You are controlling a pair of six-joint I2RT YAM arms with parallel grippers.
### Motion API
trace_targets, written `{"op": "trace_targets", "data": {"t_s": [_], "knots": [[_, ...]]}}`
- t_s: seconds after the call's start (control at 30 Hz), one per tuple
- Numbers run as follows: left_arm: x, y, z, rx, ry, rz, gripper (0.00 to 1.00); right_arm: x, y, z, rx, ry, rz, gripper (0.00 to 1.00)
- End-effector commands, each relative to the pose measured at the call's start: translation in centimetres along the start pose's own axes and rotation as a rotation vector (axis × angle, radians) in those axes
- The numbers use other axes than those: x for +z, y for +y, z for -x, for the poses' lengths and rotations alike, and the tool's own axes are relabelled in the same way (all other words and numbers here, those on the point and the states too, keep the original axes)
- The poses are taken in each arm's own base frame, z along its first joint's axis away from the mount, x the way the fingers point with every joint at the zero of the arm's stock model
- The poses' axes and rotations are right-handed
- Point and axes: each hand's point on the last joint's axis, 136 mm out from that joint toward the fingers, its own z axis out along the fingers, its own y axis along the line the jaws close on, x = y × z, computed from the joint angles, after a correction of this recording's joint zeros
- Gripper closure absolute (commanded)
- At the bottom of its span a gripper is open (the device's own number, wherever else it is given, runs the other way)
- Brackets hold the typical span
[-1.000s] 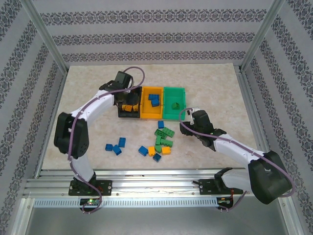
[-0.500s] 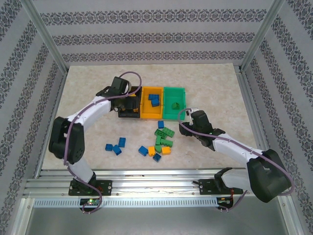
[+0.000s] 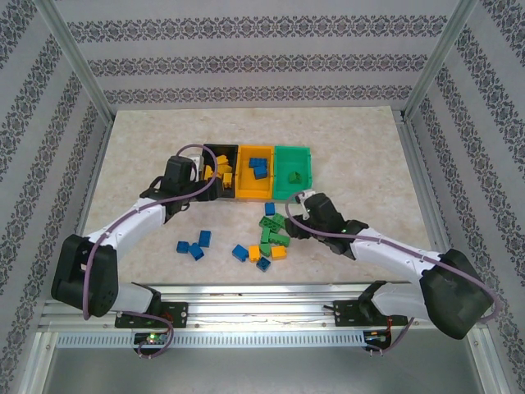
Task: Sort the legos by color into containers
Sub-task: Pick up the lego from the bottom-center of the table.
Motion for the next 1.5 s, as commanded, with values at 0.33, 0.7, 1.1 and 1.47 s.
{"op": "trace_targets", "data": {"t_s": [0.33,0.7,1.1,1.47], "knots": [[-0.4,-0.3,0.3,-0.005,-0.178,-0.137,0.23,-1.1,5.2,-6.3,-0.068,0.239,-0.06,0.45],[-0.7,0.2,-0.6,-0.006,-0.189,-0.142,0.23,0.4,6.7,-6.6,-0.06,0.302,-0.079,0.44],[0.2,0.2,-1.5,-0.027,-0.155,-0.16,0.22,1.2,6.1,-7.7,-0.015,0.336,-0.133,0.41],[0.3,-0.1,-1.7,-0.027,-0.149,-0.181,0.22,0.4,4.1,-8.4,0.019,0.349,-0.235,0.41]]}}
